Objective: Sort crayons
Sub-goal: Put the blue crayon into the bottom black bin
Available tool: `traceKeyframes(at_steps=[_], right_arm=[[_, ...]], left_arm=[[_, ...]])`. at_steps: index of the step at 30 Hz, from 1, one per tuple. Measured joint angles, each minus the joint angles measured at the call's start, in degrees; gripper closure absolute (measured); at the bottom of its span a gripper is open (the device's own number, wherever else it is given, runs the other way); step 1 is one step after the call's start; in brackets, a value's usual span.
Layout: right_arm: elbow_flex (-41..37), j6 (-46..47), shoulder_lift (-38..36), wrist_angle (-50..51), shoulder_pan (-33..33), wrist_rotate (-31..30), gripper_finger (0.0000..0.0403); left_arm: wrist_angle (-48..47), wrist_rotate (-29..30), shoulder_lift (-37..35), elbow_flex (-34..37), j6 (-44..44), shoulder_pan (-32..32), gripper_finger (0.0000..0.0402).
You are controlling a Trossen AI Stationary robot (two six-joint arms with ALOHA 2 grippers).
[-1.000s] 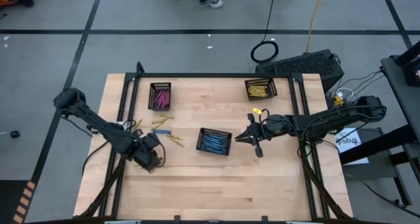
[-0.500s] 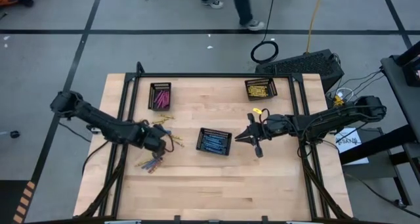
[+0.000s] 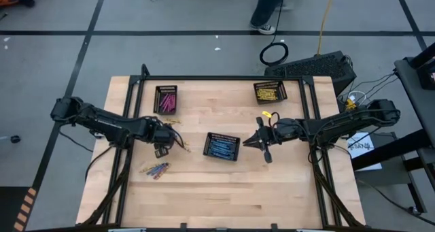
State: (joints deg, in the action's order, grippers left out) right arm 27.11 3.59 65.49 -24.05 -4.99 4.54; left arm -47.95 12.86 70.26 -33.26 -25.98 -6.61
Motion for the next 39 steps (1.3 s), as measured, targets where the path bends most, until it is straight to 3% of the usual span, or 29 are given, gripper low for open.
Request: traceKeyframes(at_steps=[7, 11, 16, 31, 39], right_arm=[[0.00, -0.41, 0.00, 0.09, 0.00, 0.00, 0.0381], [0.00, -1.28, 0.00, 0.32, 0.00, 0.00, 0.0381], [0.00, -1.28, 0.00, 0.43, 0.00, 0.00, 0.0381], [0.00, -1.28, 0.00, 0.71, 0.00, 0.00, 0.0381], [0.00, -1.28, 0.00, 0.70, 0.00, 0.02, 0.0381]], left_arm=[[1.54, -0.05, 0.86, 0.00, 2.54, -0.03, 0.0209], [4.87, 3.55, 2.78, 0.00, 1.29, 0.35, 0.0207], [6.14, 3.44, 5.58, 0.00, 3.44, 0.91, 0.0214], [6.93, -1.67, 7.76, -0.11, 4.26, 1.03, 0.0231], [5.59, -7.33, 7.85, -1.22, 3.61, 0.98, 0.0231]])
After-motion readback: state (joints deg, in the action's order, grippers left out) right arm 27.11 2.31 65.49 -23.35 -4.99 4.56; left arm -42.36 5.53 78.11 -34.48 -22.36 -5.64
